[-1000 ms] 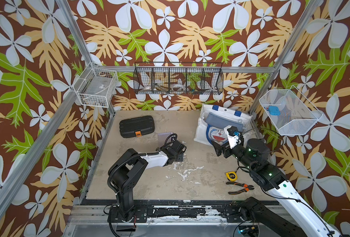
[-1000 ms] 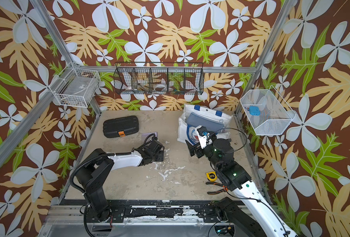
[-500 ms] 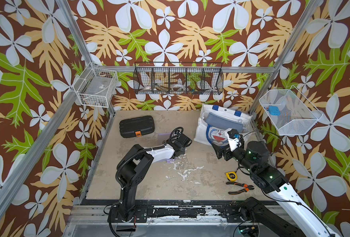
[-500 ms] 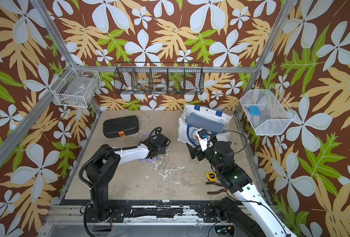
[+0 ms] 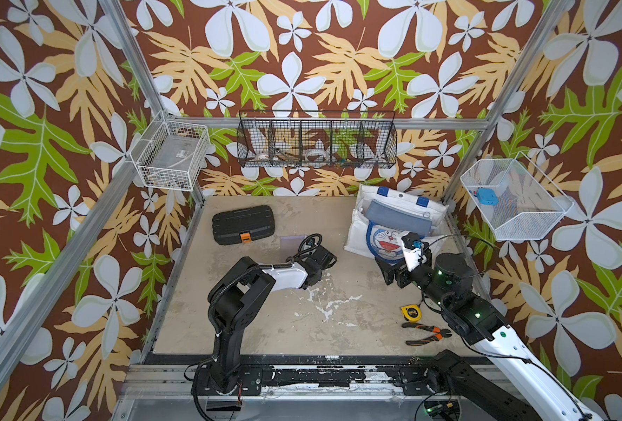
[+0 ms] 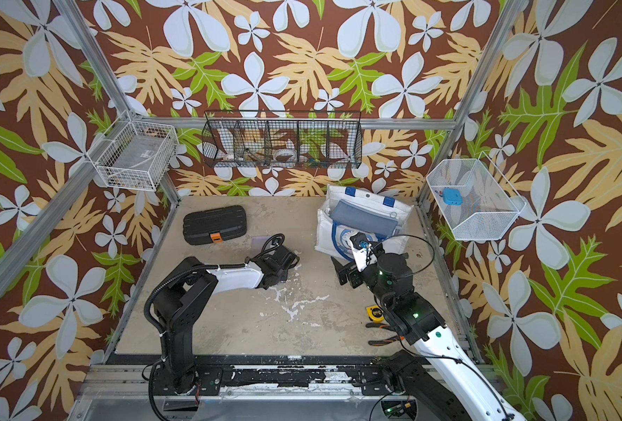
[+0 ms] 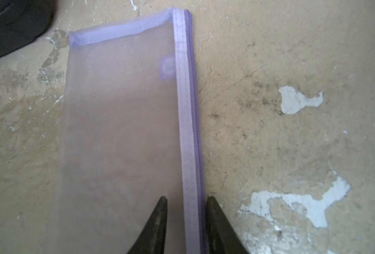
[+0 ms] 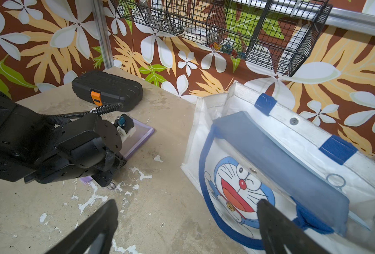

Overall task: Put the pencil pouch into the canvas bag
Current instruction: Pick up the pencil case from the center of the board.

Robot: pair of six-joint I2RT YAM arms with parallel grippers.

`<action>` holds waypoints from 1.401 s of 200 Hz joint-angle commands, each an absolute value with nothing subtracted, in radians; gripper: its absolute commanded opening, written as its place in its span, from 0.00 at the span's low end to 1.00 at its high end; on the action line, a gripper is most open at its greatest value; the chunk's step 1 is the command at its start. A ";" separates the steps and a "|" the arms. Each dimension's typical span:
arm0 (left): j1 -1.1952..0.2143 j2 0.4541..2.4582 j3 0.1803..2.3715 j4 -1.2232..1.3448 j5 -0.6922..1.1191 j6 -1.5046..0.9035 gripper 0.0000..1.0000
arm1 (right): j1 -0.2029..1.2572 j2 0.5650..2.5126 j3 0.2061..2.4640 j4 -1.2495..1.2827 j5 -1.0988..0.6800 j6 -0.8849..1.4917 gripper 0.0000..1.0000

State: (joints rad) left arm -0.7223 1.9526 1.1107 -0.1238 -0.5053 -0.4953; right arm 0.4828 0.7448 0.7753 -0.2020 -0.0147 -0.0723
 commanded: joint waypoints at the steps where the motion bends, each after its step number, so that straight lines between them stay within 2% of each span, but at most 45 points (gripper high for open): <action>1: -0.721 1.959 1.090 -0.183 -0.440 -0.507 0.21 | 0.483 0.733 0.772 -0.173 0.019 -0.083 0.99; 12: -0.720 1.943 1.085 -0.183 -0.429 -0.510 0.13 | 0.484 0.727 0.768 -0.176 0.024 -0.083 0.99; 24: -0.721 1.907 1.074 -0.185 -0.411 -0.509 0.00 | 0.484 0.719 0.767 -0.184 0.031 -0.077 0.99; 95: -0.721 1.345 0.881 -0.036 -0.093 -0.399 0.00 | 0.484 0.616 0.738 -0.180 0.049 -0.024 1.00; 150: -0.721 0.993 0.761 0.246 0.368 -0.376 0.00 | 0.483 0.416 0.507 0.204 -0.270 0.048 1.00; 203: -0.720 0.904 0.775 0.420 0.633 -0.434 0.00 | 0.483 0.453 0.445 0.313 -0.499 0.022 1.00; 234: -0.720 0.922 0.791 0.662 0.848 -0.601 0.00 | 0.483 0.396 0.329 0.657 -0.689 0.150 1.00; 280: -0.721 0.952 0.809 0.831 0.981 -0.734 0.00 | 0.483 0.460 0.397 0.747 -0.815 0.208 1.00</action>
